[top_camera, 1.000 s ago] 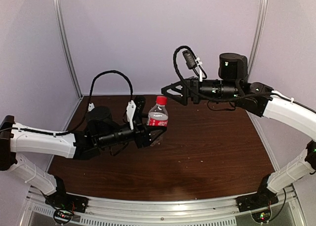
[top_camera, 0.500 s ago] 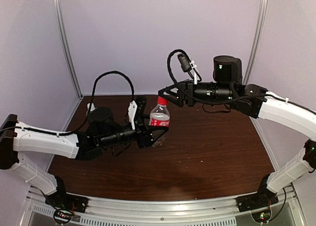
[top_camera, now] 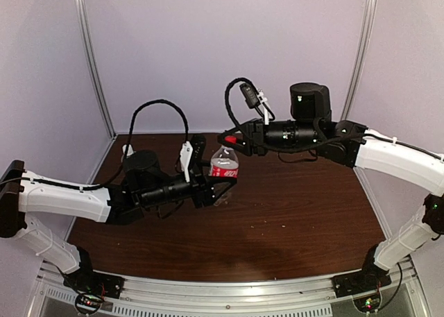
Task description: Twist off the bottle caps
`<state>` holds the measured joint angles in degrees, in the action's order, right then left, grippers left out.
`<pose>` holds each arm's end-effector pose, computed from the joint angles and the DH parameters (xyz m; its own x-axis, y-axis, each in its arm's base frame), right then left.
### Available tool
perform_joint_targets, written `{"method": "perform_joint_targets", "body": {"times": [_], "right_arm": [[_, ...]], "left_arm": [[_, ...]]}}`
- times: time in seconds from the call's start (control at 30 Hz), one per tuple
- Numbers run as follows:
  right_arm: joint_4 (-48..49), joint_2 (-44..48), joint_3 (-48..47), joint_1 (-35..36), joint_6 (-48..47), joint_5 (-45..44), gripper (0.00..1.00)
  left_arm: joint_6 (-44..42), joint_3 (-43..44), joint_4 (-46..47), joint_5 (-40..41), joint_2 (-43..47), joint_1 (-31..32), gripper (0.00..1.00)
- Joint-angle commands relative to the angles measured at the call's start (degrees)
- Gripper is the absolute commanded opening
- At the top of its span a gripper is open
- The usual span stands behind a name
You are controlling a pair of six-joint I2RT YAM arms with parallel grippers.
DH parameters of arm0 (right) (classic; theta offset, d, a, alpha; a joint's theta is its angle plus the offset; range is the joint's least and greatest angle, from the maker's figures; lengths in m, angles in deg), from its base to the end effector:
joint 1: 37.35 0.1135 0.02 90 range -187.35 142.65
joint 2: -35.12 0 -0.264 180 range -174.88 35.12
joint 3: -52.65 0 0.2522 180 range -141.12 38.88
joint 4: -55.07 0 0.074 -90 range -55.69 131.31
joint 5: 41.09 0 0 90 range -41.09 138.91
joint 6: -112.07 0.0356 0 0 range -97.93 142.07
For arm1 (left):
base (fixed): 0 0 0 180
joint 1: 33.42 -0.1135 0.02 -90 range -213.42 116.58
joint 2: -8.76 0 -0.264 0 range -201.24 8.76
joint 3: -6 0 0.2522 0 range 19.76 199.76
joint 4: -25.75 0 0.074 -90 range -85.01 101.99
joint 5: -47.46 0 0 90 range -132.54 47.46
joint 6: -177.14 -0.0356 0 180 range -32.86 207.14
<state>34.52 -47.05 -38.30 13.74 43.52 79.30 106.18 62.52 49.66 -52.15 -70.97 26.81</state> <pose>0.1969 0.2726 0.3922 -0.4785 -0.0905 -0.8734 -0.8674 0.2036 0.4540 0.1507 -0.2753 0.2752 -0.3005 -0.1225 -0.9459 0.8893 0.3223 -0.3243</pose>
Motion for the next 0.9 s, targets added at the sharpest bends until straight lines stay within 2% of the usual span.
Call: {"method": "perform_joint_targets", "body": {"times": [0.0,0.23,0.37,0.53,0.63,0.87], "right_arm": [[1.17,-0.14,0.50,0.41,0.51,1.19,0.43],[1.64,0.13,0.63,0.41,0.53,1.75,0.22],[2.17,0.38,0.80,0.42,0.16,2.40,0.01],[2.60,0.70,0.41,0.28,-3.11,6.04,0.00],[2.78,0.18,-0.12,0.33,-6.78,11.14,0.00],[1.08,-2.07,-2.09,0.02,-18.80,28.85,0.00]], "left_arm": [[-0.15,-0.23,3.64,-0.18,0.71,0.20,0.36],[-0.24,-1.04,4.21,0.13,0.88,0.24,0.36],[-0.19,-1.85,5.14,-0.12,1.12,0.24,0.35],[-0.68,-2.67,5.78,-3.61,2.29,0.22,0.32],[-1.19,-3.05,6.04,-7.23,2.98,0.24,0.32],[1.15,-3.83,14.12,-25.44,2.04,0.21,0.32]]}}
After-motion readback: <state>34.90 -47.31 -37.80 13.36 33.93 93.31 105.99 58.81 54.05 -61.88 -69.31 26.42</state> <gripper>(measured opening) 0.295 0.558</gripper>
